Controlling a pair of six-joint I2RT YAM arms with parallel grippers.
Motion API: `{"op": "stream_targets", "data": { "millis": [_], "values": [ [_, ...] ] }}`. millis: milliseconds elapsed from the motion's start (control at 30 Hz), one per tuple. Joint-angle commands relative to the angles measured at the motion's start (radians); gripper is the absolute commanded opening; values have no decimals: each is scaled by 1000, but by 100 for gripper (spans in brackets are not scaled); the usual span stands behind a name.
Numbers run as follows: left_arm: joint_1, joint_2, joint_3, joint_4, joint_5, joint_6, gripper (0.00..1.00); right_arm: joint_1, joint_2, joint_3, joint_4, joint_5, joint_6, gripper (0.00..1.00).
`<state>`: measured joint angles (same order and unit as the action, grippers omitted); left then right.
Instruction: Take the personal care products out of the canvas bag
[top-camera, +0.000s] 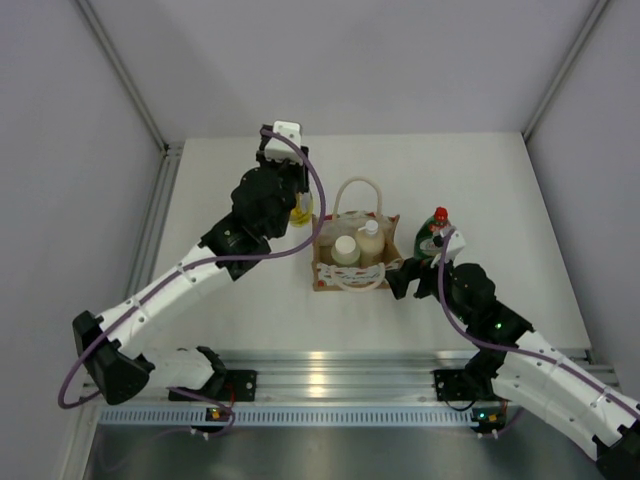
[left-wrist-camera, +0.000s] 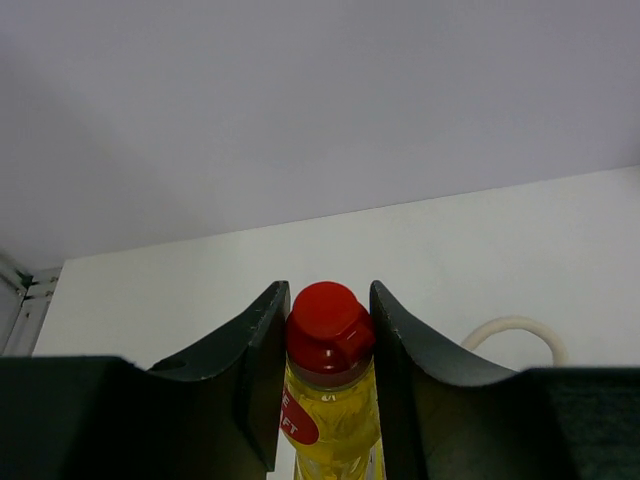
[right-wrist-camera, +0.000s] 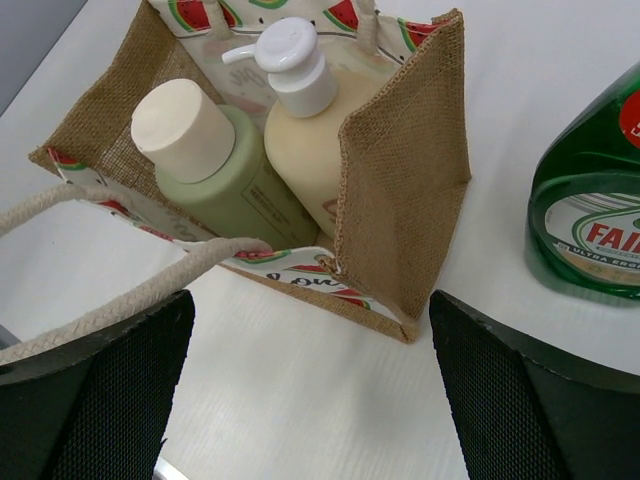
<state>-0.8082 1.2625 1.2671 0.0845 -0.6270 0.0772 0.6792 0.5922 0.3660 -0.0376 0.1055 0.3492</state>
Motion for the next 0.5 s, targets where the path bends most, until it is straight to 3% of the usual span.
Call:
{"op": "stream_targets", "data": {
  "millis": [0,467],
  "values": [
    [73,-77,48,132,5,-20,0,13,-6,2,74,-20,-10,96],
    [408,47,-64,294,161,-155,0,13,-60,1,79,-70,-7,96]
  ]
}}
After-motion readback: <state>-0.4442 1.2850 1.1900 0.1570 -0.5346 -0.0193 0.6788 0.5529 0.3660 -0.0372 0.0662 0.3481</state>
